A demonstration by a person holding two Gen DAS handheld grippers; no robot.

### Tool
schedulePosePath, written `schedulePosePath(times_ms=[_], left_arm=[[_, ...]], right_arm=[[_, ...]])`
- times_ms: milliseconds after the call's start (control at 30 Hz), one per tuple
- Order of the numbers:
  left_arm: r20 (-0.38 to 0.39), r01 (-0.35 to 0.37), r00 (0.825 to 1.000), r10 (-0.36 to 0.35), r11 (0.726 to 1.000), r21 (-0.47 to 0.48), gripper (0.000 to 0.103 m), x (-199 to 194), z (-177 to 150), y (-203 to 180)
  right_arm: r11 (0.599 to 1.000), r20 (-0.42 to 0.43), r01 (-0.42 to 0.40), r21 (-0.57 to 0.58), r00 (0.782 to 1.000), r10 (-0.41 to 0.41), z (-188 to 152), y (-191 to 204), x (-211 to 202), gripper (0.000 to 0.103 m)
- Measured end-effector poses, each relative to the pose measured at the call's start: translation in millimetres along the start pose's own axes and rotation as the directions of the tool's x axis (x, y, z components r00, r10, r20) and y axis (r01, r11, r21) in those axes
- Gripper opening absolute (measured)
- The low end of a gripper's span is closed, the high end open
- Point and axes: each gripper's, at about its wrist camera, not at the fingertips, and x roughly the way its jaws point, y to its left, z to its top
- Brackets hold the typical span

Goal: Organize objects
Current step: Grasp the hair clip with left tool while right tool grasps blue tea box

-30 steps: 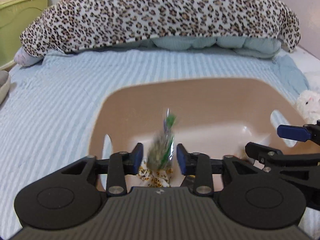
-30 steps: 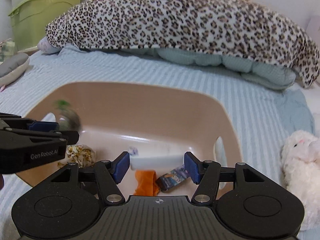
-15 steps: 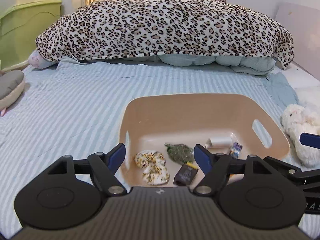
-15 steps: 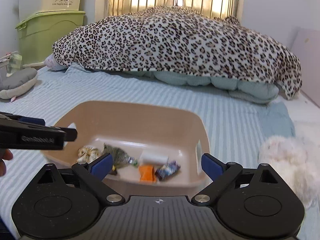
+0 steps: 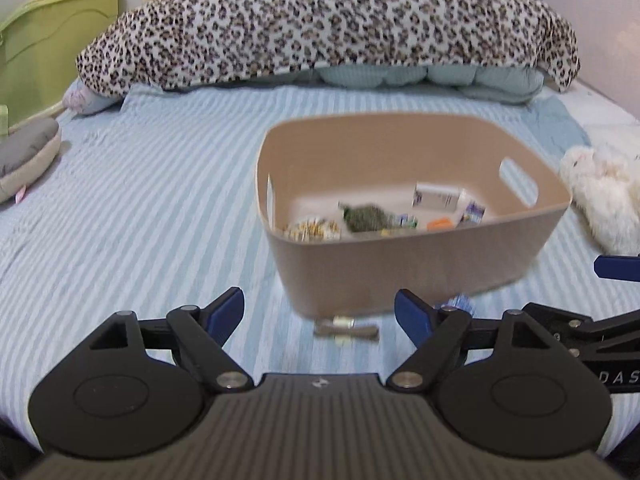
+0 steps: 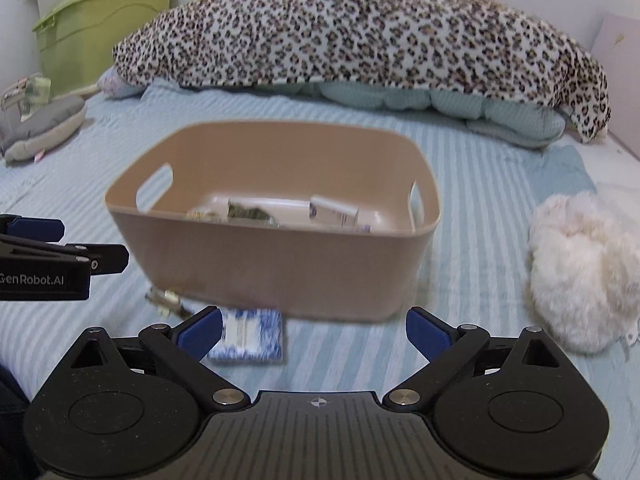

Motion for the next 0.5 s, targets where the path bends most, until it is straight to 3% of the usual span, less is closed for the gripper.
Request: schedulePosePath(times_ms=[333, 500], left_arm=[[-0.091, 0.011, 0.996, -0.011, 1.0, -0.001, 0.083, 35.5, -27.5, 12.0], [-0.1, 0.015, 0.995, -0.017, 1.0, -0.019, 0.083, 51.3, -33.9, 13.9]], right_arm=[[1.0, -0.12, -0.019, -0.01, 0.993, 0.018, -26.3, 15.5, 37.3, 0.1], [0.999, -0.171, -0.035, -0.021, 0.985, 0.031, -31.1, 24.7, 57.5, 0.1]])
